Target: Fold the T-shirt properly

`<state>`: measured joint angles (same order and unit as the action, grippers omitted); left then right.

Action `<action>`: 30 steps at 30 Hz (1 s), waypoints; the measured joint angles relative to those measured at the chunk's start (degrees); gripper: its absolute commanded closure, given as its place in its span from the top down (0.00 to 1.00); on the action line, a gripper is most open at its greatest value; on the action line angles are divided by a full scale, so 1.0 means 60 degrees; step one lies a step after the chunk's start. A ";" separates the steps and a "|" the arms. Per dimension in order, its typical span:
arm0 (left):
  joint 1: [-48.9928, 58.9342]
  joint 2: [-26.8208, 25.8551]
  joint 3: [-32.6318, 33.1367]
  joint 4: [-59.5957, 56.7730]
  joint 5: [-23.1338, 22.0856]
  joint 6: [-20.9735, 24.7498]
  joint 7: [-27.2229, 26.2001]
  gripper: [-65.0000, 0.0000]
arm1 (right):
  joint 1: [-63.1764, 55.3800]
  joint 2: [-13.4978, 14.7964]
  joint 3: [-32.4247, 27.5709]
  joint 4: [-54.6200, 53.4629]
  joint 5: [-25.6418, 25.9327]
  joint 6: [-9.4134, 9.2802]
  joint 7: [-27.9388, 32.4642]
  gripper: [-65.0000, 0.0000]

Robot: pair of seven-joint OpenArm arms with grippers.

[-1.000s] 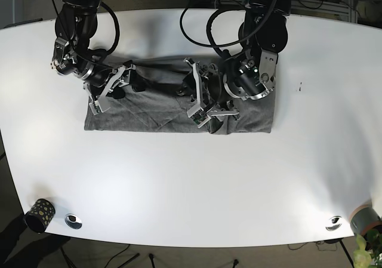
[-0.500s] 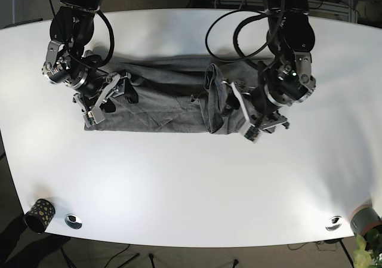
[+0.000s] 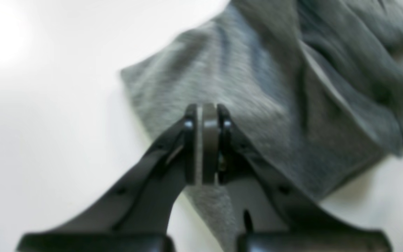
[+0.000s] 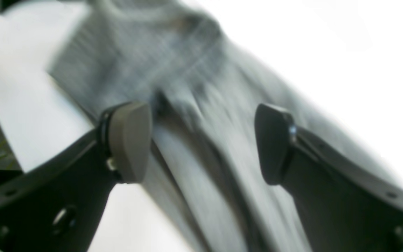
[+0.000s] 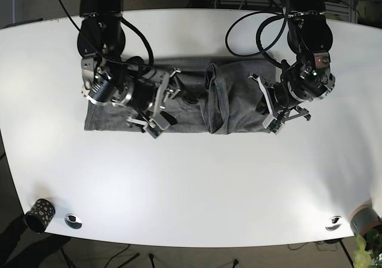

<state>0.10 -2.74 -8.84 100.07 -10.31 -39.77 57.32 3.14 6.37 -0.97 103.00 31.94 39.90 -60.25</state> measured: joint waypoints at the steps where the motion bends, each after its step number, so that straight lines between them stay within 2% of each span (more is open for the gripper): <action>1: 0.0015 -0.0011 0.0000 -0.0029 0.0000 -0.0011 0.0004 0.00 | 0.0197 -0.0113 -0.0204 -0.0124 0.0025 0.0000 0.0040 0.68; 4: 0.0040 -0.0087 -0.0011 -0.0058 0.0015 -0.0022 0.0007 0.00 | 0.0747 -0.0426 -0.0747 -0.0714 0.0153 0.0004 0.0073 0.68; 10: 0.0295 -0.0426 -0.0015 -0.0084 0.0007 -0.0022 -0.0146 0.00 | 0.1920 -0.0477 -0.2036 -0.2076 -0.0069 -0.0036 0.0015 0.68; 19: 0.0692 -0.0696 -0.0004 -0.0226 0.0000 -0.0026 -0.0554 0.00 | 0.3031 -0.0761 -0.3770 -0.3730 0.0131 0.0011 0.0743 0.68; 21: 0.0696 -0.0714 -0.0007 -0.0335 0.0000 -0.0026 -0.0736 0.00 | 0.3104 -0.0794 -0.4164 -0.4062 -0.0076 -0.0047 0.0721 0.68; 26: 0.0699 -0.0685 0.0007 -0.0688 0.0000 -0.0026 -0.0831 0.00 | 0.3111 -0.0987 -0.4976 -0.4284 0.0051 -0.0036 0.1293 0.68; 30: 0.0725 -0.0718 0.0015 -0.0809 0.0007 -0.0026 -0.1020 0.00 | 0.3100 -0.1067 -0.5107 -0.4900 0.0073 -0.0036 0.1384 0.68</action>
<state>4.45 -7.05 -8.75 95.22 -10.26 -39.92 51.20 21.74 -0.03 -31.62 73.60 32.38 39.68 -51.94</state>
